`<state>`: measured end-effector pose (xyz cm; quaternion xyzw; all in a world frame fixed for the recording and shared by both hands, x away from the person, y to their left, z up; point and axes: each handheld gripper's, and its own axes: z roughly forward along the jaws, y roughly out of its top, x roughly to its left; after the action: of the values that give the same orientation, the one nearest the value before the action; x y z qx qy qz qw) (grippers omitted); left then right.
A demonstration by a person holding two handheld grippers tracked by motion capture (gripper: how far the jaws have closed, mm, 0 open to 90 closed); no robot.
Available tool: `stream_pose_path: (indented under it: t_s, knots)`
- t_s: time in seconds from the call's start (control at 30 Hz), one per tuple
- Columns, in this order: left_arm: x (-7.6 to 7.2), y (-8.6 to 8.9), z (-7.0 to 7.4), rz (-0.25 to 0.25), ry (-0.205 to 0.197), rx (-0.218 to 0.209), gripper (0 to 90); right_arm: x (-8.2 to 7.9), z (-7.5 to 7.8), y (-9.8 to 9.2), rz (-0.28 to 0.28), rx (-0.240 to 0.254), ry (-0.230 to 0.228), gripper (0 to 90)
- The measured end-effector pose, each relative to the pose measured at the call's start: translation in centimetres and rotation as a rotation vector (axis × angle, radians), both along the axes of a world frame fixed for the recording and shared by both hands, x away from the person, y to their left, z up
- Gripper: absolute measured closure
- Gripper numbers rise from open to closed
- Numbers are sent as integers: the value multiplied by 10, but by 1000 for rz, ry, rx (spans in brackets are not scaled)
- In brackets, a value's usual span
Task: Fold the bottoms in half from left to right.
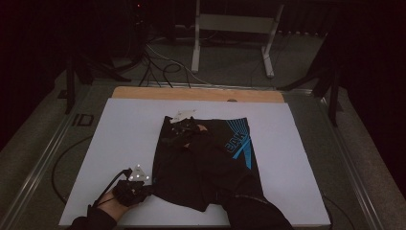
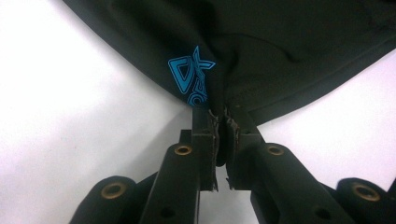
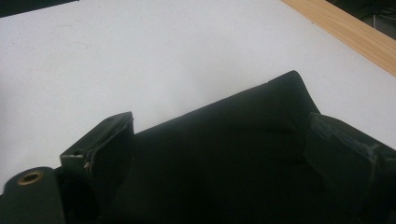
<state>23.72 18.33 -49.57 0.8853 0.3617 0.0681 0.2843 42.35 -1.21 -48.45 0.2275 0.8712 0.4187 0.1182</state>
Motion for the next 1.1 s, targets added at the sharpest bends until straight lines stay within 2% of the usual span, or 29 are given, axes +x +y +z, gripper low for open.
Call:
stream_pose_path:
  t_s: [0.13, 0.3, 0.5, 0.7, 0.83, 0.87, 0.97, 1.0, 1.03, 1.07, 1.1]
  knots:
    - [-2, -2, 4, -12, -22, -7, 847, 4, 0, 4, -10, 3, 0, 96]
    - [-2, -1, 6, -10, -27, -22, 851, 12, 0, 11, -26, -18, -5, 95]
    - [-2, 0, 7, -11, -38, -34, 851, 20, -6, 24, -55, -17, 28, 96]
    - [-2, 0, 7, -11, -41, -41, 850, 26, -13, 38, -125, -38, 55, 99]
    - [-2, 0, 7, -11, -43, -44, 850, 33, -15, 43, -174, -29, 85, 100]
    - [-2, 1, 7, -6, -45, -50, 850, 37, -16, 48, -207, -40, 87, 114]
    - [-2, 1, 7, -3, -50, -54, 850, 42, -19, 52, -259, -60, 87, 202]
    - [-2, 1, 7, -3, -50, -54, 850, 42, -19, 52, -259, -60, 87, 202]
    - [-2, 1, 7, -3, -50, -54, 850, 43, -21, 53, -280, -67, 78, 230]
    - [-2, 1, 8, -4, -54, -53, 850, 44, -23, 55, -282, -73, 89, 286]
    - [-2, 1, 7, -5, -53, -54, 850, 44, -24, 57, -288, -82, 81, 298]
